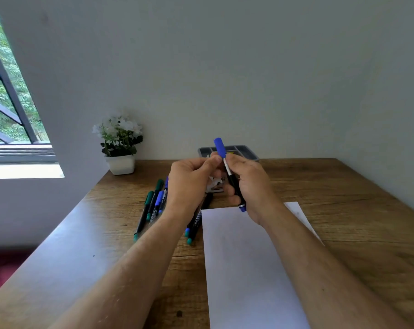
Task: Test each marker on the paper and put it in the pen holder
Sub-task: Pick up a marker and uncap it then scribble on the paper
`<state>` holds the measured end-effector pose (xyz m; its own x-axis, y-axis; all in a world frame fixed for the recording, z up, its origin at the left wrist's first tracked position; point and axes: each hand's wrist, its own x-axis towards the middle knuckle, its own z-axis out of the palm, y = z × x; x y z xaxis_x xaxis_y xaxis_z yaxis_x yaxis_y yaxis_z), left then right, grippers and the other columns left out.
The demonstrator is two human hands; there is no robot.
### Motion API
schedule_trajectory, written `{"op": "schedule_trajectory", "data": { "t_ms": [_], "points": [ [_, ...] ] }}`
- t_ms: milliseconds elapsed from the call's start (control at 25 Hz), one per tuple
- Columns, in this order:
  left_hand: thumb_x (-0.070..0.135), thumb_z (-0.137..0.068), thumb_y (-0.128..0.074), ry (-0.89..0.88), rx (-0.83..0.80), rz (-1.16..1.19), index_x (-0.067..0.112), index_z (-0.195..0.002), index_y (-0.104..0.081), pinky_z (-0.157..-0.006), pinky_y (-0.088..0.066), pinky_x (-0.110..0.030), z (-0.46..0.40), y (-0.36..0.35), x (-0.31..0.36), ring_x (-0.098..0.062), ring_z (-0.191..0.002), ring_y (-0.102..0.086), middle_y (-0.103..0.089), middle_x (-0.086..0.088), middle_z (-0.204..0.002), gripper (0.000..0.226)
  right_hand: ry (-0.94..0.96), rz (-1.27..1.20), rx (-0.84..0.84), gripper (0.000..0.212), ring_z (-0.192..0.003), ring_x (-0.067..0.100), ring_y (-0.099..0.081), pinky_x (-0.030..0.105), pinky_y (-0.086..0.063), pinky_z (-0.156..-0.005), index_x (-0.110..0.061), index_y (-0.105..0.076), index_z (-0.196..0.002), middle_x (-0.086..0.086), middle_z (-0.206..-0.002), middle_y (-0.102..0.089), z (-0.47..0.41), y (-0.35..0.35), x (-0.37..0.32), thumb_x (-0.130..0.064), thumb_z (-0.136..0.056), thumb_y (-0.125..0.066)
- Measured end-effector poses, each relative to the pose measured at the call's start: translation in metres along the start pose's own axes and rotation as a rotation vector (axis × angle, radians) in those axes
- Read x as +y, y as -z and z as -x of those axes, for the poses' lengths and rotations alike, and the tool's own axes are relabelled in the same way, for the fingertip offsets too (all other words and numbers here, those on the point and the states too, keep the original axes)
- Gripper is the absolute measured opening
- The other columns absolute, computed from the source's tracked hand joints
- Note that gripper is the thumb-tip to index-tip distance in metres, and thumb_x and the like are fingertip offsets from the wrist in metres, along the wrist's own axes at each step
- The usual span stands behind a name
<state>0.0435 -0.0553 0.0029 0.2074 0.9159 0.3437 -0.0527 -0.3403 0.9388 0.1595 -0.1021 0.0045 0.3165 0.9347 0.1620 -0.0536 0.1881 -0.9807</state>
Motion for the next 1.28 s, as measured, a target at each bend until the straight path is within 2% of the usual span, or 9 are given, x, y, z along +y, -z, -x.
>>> {"op": "schedule_trajectory", "data": {
  "t_ms": [120,240,320,640,800,960,1080,1200,1280],
  "points": [
    [0.039,-0.089,-0.069,-0.030,0.053,0.045,0.016,-0.086,-0.076,-0.053,-0.048,-0.019,-0.008,-0.003,0.004,-0.005,-0.054,-0.059,-0.072,0.001,-0.068,0.024,0.086,0.108,0.061,0.023,-0.050,0.009,-0.045,0.019,-0.035,-0.040,-0.015,-0.071,-0.109,-0.003,-0.066,-0.060,-0.001,-0.002,0.003,-0.026,-0.102,-0.052],
    [0.043,-0.085,-0.070,-0.018,-0.003,0.104,0.014,-0.088,-0.075,-0.058,-0.052,-0.021,-0.021,-0.007,0.014,-0.009,-0.057,-0.061,-0.070,0.002,-0.065,0.030,0.224,0.415,0.175,0.026,-0.054,0.000,-0.054,0.010,-0.039,-0.047,-0.017,-0.073,-0.105,-0.006,-0.069,-0.063,-0.004,-0.001,0.009,-0.032,-0.101,-0.052],
    [0.041,-0.083,-0.074,-0.003,-0.040,0.064,0.016,-0.087,-0.076,-0.062,-0.055,-0.023,-0.026,-0.011,0.018,-0.009,-0.058,-0.064,-0.071,0.002,-0.065,0.026,0.276,0.487,0.206,0.028,-0.060,0.000,-0.059,0.009,-0.042,-0.049,-0.018,-0.073,-0.105,-0.007,-0.073,-0.066,-0.006,0.002,0.010,-0.033,-0.101,-0.051],
    [0.027,-0.087,-0.074,0.123,-0.041,0.216,0.009,-0.089,-0.076,-0.059,-0.056,-0.022,-0.023,-0.004,0.001,-0.011,-0.058,-0.065,-0.072,-0.005,-0.068,0.019,0.370,0.834,0.153,0.028,-0.060,0.004,-0.057,0.013,-0.037,-0.049,-0.020,-0.067,-0.109,-0.009,-0.074,-0.062,-0.007,0.007,0.019,-0.035,-0.104,-0.044],
    [0.022,-0.088,-0.073,0.175,-0.023,0.312,0.005,-0.092,-0.075,-0.054,-0.054,-0.017,-0.020,0.003,-0.004,-0.011,-0.057,-0.066,-0.072,-0.008,-0.070,0.017,0.438,0.948,0.179,0.036,-0.061,0.006,-0.058,0.015,-0.035,-0.049,-0.020,-0.069,-0.101,-0.008,-0.072,-0.063,-0.004,0.007,0.019,-0.046,-0.102,-0.043],
    [0.021,-0.088,-0.073,0.215,-0.019,0.378,0.003,-0.094,-0.074,-0.057,-0.056,-0.020,-0.018,0.008,-0.006,-0.012,-0.057,-0.063,-0.069,-0.008,-0.069,0.019,0.450,1.040,0.192,0.040,-0.058,0.007,-0.056,0.015,-0.033,-0.046,-0.021,-0.067,-0.089,-0.009,-0.067,-0.060,-0.004,0.004,0.018,-0.051,-0.101,-0.043],
    [0.019,-0.087,-0.073,0.233,0.020,0.581,0.002,-0.093,-0.072,-0.063,-0.058,-0.024,-0.025,0.018,-0.001,-0.014,-0.061,-0.063,-0.068,-0.009,-0.074,0.018,0.442,1.000,0.254,0.044,-0.054,0.004,-0.054,0.013,-0.032,-0.044,-0.020,-0.063,-0.077,-0.011,-0.062,-0.057,-0.001,0.007,0.014,-0.052,-0.100,-0.044],
    [0.014,-0.087,-0.071,0.303,-0.010,0.894,0.002,-0.096,-0.069,-0.059,-0.059,-0.019,-0.025,0.027,0.003,-0.015,-0.072,-0.072,-0.074,-0.012,-0.084,0.015,0.399,0.659,0.296,0.043,-0.050,0.000,-0.054,0.012,-0.036,-0.043,-0.015,-0.067,-0.078,-0.016,-0.055,-0.056,-0.002,0.013,0.012,-0.044,-0.101,-0.046],
    [0.010,-0.090,-0.066,0.341,-0.048,0.975,0.000,-0.100,-0.067,-0.059,-0.058,-0.017,-0.020,0.025,0.004,-0.016,-0.075,-0.075,-0.076,-0.015,-0.086,0.014,0.412,0.459,0.286,0.042,-0.042,0.005,-0.045,0.018,-0.034,-0.044,-0.017,-0.068,-0.078,-0.014,-0.047,-0.050,-0.002,0.015,0.011,-0.044,-0.102,-0.045]
  ]
}}
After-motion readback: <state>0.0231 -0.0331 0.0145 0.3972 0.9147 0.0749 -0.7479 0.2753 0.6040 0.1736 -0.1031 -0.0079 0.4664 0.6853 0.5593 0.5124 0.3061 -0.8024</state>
